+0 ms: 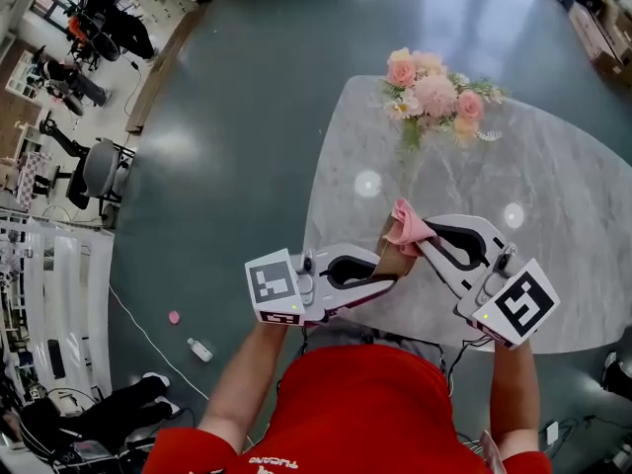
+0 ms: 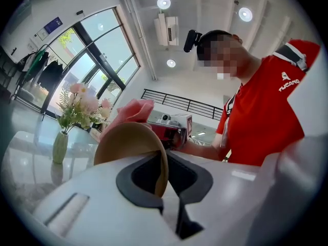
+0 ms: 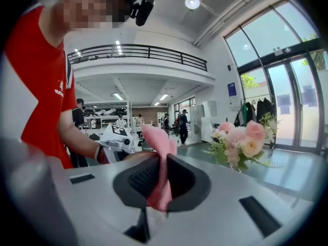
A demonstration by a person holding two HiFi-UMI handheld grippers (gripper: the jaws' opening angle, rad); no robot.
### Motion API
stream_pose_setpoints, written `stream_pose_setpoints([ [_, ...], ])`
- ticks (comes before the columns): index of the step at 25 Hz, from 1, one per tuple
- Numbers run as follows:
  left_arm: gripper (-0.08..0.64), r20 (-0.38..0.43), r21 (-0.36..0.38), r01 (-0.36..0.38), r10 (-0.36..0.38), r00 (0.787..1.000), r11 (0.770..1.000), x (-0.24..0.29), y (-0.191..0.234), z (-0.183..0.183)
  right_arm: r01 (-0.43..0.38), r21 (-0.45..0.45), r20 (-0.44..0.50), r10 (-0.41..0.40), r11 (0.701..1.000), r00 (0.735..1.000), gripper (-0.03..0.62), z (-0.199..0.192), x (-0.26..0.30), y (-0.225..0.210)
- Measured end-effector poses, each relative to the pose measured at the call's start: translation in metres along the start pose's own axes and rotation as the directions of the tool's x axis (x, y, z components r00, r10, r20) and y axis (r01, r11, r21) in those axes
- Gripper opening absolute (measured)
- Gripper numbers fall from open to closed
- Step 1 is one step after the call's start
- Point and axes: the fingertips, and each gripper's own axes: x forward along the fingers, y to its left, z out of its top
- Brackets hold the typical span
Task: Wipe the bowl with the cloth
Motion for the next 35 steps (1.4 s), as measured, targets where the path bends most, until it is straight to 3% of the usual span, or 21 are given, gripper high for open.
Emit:
stream_pose_setpoints([
  [5,0.023,0.017,-0.016,0.058,-0.057,0.998,0.998,-0.005,-0.012,0.007,-0.009,0.008,0.006,0.009,1.0,1.0,0.025,0.001,0.005,-0.004],
  [11,0.023,0.107,-0.04,0.074,-0.07,0.992,0.996,-0.017,-0.015,0.023,-0.004,0.043,-0.032,0.006,0.999,0.999,0.025,-0.017,0.006,-0.012],
  [16,0.023,0.106,-0.036,0.122,-0.118,0.987,0.992,-0.016,-0.02,0.025,-0.067,0.06,0.07,0.063,0.996,0.996,0.025,0.005,0.004,-0.01],
  [20,0.023,0.158,-0.053,0.183,-0.173,0.972,0.982,-0.025,-0.03,0.039,-0.137,0.106,0.015,0.136,0.985,0.991,0.025,-0.011,0.004,-0.005],
  [23,0.023,0.171,-0.054,0.188,-0.176,0.969,0.981,-0.028,-0.029,0.043,-0.157,0.1,-0.004,0.159,0.982,0.987,0.025,-0.019,0.005,0.001],
  [28,0.023,0.172,-0.059,0.209,-0.196,0.965,0.976,-0.026,-0.025,0.042,-0.155,0.106,0.089,0.145,0.982,0.985,0.025,-0.003,0.004,-0.011],
  [35,0.023,0.266,-0.077,0.213,-0.186,0.946,0.974,-0.037,-0.022,0.058,-0.232,0.161,0.041,0.229,0.959,0.973,0.025,-0.028,0.008,0.01],
])
